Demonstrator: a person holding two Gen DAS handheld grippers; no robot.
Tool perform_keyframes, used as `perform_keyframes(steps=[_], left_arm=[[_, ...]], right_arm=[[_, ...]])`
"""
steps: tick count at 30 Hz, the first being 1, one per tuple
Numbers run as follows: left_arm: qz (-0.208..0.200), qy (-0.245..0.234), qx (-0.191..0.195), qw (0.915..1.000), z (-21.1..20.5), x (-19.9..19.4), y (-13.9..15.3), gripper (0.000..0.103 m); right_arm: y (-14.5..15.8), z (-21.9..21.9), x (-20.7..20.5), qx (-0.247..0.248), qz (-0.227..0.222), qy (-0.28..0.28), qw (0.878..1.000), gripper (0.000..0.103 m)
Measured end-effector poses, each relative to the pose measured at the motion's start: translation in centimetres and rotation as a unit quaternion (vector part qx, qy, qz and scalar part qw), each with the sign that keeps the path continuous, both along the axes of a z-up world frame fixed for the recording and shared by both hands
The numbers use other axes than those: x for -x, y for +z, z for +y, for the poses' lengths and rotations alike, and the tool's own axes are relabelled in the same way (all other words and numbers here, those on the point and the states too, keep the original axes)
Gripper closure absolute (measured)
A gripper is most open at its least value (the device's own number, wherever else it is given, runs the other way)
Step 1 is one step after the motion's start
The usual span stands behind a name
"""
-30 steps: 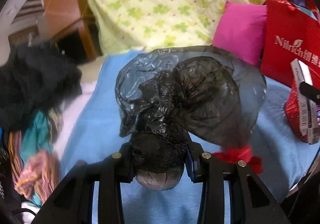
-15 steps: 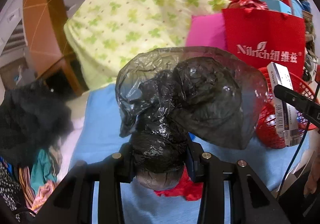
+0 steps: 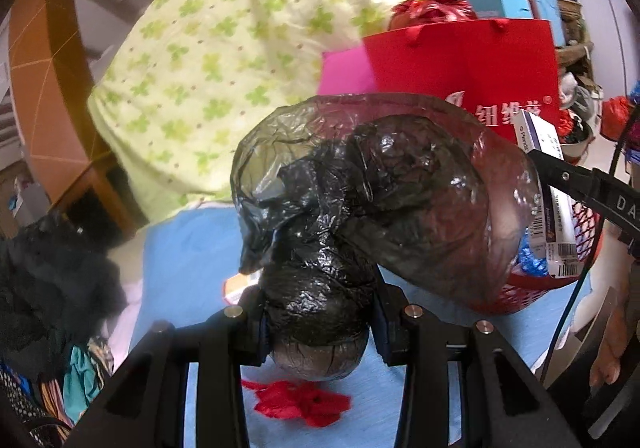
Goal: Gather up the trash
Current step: 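Carry the black bag and white pill box to the wastebasket and release, then move both tools back toward the red ribbon and medicine boxes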
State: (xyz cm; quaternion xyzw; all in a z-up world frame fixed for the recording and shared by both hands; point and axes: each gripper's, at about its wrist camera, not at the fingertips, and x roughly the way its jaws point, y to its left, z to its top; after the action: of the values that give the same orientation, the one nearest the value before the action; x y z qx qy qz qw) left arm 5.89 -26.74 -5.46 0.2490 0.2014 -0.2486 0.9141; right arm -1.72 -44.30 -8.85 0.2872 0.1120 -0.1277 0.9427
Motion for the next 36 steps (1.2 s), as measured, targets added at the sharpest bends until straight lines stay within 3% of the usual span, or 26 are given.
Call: perform_keyframes(steps=[6,10,13,15,16,18,19,21,24,31,36], left_arm=[[0.002,-0.04,-0.003,0.9992,-2.8,1.4,0.1,0.061],[0.032,-0.097,0.032,0.9943,-4.8,1.0,0.8,0.06],[0.091,-0.152,0.063,0.9821,-6.8,-0.6,1.1,0.06],[0.128,-0.183,0.073,0.972,-8.5,-1.8,0.8,0.055],[0.142,-0.188,0.076,0.9688,-9.1,-2.4,0.6,0.047],[0.164,-0.177,0.071,0.9678,-10.3,-3.7,-0.2,0.039],[0.17,-0.166,0.066,0.9691,-10.5,-4.0,-0.5,0.039],[0.189,-0.148,0.07,0.9683,-9.8,-4.7,-1.2,0.039],[0.198,-0.134,0.087,0.9671,-7.2,-5.0,-1.6,0.039],[0.16,-0.034,0.098,0.9817,4.0,-7.4,-2.2,0.039],[0.151,0.058,0.091,0.9827,12.4,-9.4,-4.4,0.038]], right_arm=[[-0.3,-2.5,1.8,-0.031,-0.013,-0.032,0.999,0.054],[-0.5,-3.8,2.8,-0.039,-0.019,-0.052,0.998,0.053],[-0.9,-4.8,3.0,-0.052,-0.017,-0.063,0.996,0.052],[-1.2,-5.4,3.2,-0.064,-0.014,-0.07,0.995,0.052],[-1.4,-5.8,3.1,-0.071,-0.013,-0.069,0.995,0.052],[-1.8,-6.4,3.0,-0.083,-0.007,-0.074,0.994,0.051],[-1.9,-6.5,3.0,-0.085,-0.004,-0.078,0.993,0.05],[-2.0,-6.8,3.0,-0.092,-0.002,-0.082,0.992,0.038],[-1.9,-6.7,3.2,-0.094,-0.009,-0.086,0.992,0.035],[0.2,-2.8,3.0,-0.009,-0.046,-0.045,0.998,0.035],[1.4,2.1,1.0,0.062,-0.05,0.027,0.996,0.035]])
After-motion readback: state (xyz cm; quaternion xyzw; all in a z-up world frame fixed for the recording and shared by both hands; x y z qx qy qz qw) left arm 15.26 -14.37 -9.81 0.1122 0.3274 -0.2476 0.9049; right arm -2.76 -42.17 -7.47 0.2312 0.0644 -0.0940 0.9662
